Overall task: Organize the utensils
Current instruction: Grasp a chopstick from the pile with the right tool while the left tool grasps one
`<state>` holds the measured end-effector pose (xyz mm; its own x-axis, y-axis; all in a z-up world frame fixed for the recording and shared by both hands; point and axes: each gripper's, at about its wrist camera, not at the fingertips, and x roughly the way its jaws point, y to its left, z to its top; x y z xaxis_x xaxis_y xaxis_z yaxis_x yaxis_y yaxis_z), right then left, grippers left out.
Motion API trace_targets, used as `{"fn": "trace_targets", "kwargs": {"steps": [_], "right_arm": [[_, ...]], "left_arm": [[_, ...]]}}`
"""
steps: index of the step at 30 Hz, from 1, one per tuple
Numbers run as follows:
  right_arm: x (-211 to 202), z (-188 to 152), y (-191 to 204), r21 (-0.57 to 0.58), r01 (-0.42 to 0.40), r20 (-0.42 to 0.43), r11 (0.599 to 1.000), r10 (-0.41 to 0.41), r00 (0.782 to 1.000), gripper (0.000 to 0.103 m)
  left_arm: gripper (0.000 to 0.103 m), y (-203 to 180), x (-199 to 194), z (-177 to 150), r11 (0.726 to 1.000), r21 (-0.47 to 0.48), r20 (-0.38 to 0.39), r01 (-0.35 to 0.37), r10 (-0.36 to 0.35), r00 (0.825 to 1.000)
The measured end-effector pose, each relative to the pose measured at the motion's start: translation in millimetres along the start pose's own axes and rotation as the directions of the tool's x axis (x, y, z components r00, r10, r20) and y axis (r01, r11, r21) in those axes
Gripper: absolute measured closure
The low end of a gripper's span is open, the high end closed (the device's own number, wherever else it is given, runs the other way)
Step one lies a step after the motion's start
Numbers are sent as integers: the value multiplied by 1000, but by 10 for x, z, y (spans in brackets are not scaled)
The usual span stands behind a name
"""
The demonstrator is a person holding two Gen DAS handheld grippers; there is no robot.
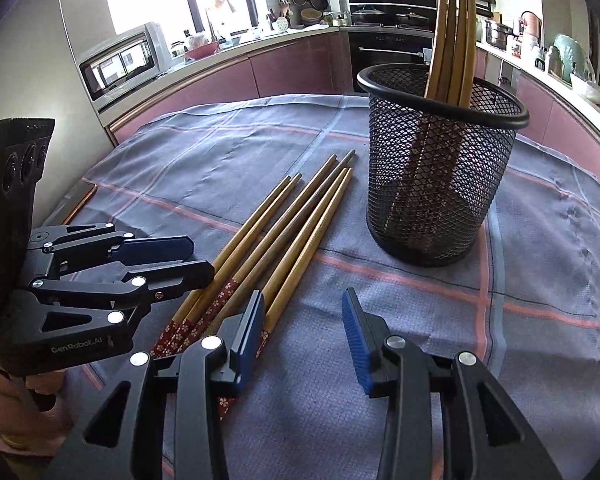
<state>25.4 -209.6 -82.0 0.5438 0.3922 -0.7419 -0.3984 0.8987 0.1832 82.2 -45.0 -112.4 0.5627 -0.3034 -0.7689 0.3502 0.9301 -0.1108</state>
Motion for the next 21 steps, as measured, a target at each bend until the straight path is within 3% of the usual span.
{"fn": "trace_targets", "kwargs": {"steps": [13,21], "right_arm": [[47,53,-7,-4,28,-18,1000,-28,999,73],[189,200,-26,-3,53,-17,999,-53,998,79]], "left_arm": [[70,33,34,47,1000,2,-19,-23,23,1000],[81,36,149,161,999,10,-28,-46,46,999]]}}
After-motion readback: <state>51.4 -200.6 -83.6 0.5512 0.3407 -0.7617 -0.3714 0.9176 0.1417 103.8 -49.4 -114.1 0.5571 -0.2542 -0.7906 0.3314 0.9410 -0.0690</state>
